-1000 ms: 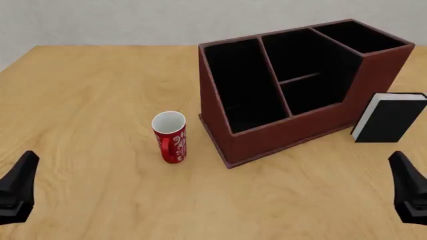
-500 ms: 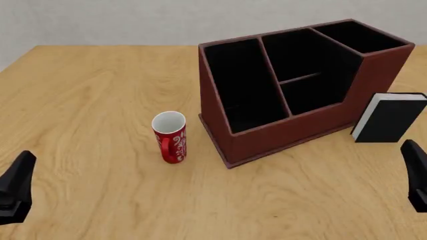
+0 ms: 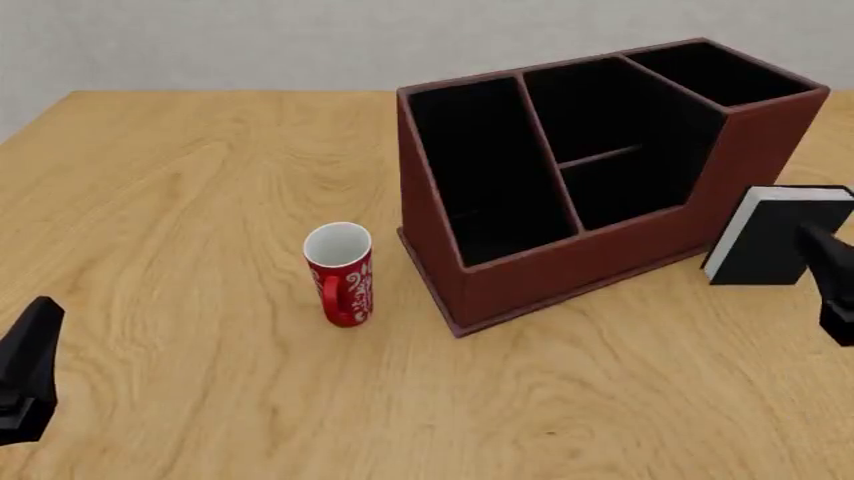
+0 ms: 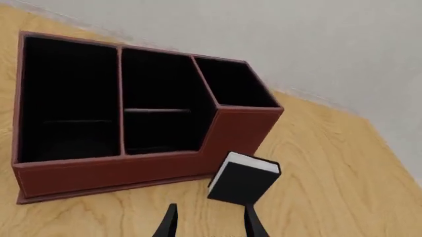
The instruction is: Pick up the book and place it in the left compartment of the caddy.
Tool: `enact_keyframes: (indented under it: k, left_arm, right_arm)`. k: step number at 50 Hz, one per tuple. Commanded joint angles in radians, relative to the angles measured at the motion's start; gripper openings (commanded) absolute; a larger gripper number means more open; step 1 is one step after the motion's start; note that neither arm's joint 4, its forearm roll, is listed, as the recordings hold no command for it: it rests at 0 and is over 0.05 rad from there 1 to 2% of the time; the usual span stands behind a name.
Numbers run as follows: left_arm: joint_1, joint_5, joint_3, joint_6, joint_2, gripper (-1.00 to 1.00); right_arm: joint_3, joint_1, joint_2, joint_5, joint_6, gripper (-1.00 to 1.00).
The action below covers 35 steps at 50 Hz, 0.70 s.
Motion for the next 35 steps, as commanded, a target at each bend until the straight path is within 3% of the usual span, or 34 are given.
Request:
enact_keyframes:
  k: [1, 12, 20, 29, 30, 32, 35]
  left_arm:
    - [-0.004, 0.004, -0.005, 0.002, 0.0, 1.0]
    - [-0.012, 0.0, -0.005, 0.003, 0.0, 1.0]
    - [-0.011, -0.004, -0.003, 0.004, 0.0, 1.0]
    - [-0.002, 0.004, -0.015, 0.005, 0.0, 1.0]
    - [0.0, 0.005, -0.017, 0.006, 0.0, 1.0]
    - [0.002, 0.009, -0.02, 0.006, 0.0, 1.0]
    - [0.007, 0.013, -0.023, 0.006, 0.0, 1.0]
  right_arm:
    - [-0.114, -0.01, 0.147, 0.071, -0.098, 1.0]
    - [-0.256, -0.046, 0.265, 0.187, -0.212, 1.0]
    - [-0.356, -0.05, 0.306, 0.282, -0.245, 1.0]
    - [-0.375, -0.047, 0.365, 0.343, -0.353, 1.0]
    - [-0.399, -0.045, 0.376, 0.356, -0.339, 1.0]
    - [-0.398, -0.049, 0.384, 0.367, -0.378, 1.0]
    - [-0.421, -0.035, 0.387, 0.397, -0.374, 1.0]
